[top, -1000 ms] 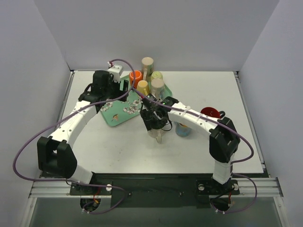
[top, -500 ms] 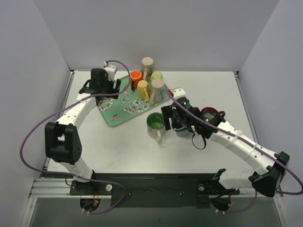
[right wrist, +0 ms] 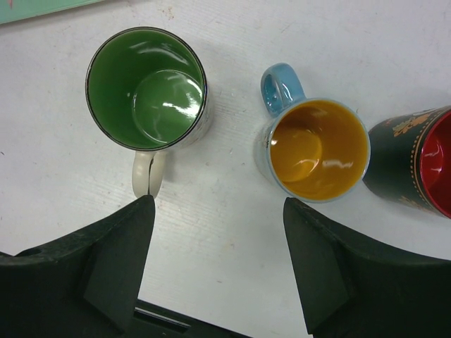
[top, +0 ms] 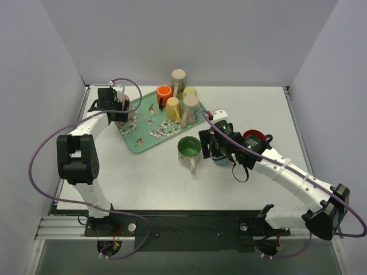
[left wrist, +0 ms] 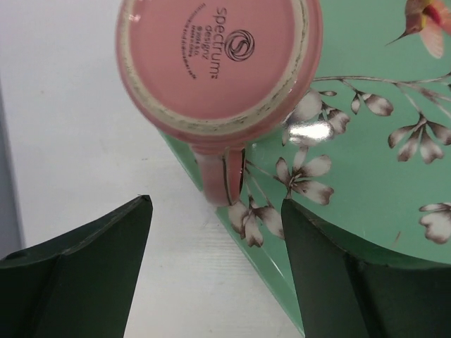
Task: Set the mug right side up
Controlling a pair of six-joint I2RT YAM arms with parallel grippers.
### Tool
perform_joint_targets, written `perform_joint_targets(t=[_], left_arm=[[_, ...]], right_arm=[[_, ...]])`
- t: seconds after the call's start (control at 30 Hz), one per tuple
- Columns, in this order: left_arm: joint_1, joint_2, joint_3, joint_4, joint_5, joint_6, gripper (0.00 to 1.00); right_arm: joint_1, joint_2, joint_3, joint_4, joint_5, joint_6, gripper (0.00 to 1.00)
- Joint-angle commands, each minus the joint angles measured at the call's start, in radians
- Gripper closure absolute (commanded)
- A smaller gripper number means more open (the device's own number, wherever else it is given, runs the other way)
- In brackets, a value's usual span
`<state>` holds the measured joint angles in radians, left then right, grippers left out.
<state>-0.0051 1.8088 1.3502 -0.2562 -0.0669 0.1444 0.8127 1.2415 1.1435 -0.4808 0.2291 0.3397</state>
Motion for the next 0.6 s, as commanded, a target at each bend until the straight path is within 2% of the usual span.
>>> perform_joint_targets(t=[0.0, 0.2, 0.27, 0.3, 0.33, 0.37, 0.5, 0.57], left_arm=[[0.001, 0.096, 0.087, 0.035, 0.013, -0.014, 0.17], [0.001, 0.196, 0.173, 0.034, -0.004, -0.046, 0.37], [0.001, 0.201, 0.175, 0.034, -0.002, -0.065, 0.52], [0.001, 0.196, 0.168, 0.037, 0.002, -0.074, 0.70], [-0.001, 0.186, 0.158, 0.038, 0.015, -0.086, 0.81], [0.001, 0.178, 0.156, 0.035, 0.024, -0.100, 1.00], [0.031, 0.084, 0.142, -0.030, 0.136, -0.138, 1.00], [0.034, 0.028, 0.144, -0.083, 0.241, -0.175, 1.00]], right_arm=[[-0.003, -0.024, -0.016, 0.007, 0.035, 0.015, 0.31], [-0.004, -0.024, -0.031, 0.010, 0.035, 0.024, 0.31], [-0.003, -0.022, -0.034, 0.010, 0.036, 0.027, 0.31], [-0.004, -0.024, -0.034, 0.010, 0.035, 0.028, 0.31], [-0.003, -0.022, -0.036, 0.011, 0.036, 0.028, 0.31], [0.002, -0.024, -0.037, 0.011, 0.035, 0.028, 0.31], [0.014, -0.031, -0.034, 0.013, 0.036, 0.032, 0.31], [0.026, -0.043, -0.030, 0.019, 0.038, 0.030, 0.31]])
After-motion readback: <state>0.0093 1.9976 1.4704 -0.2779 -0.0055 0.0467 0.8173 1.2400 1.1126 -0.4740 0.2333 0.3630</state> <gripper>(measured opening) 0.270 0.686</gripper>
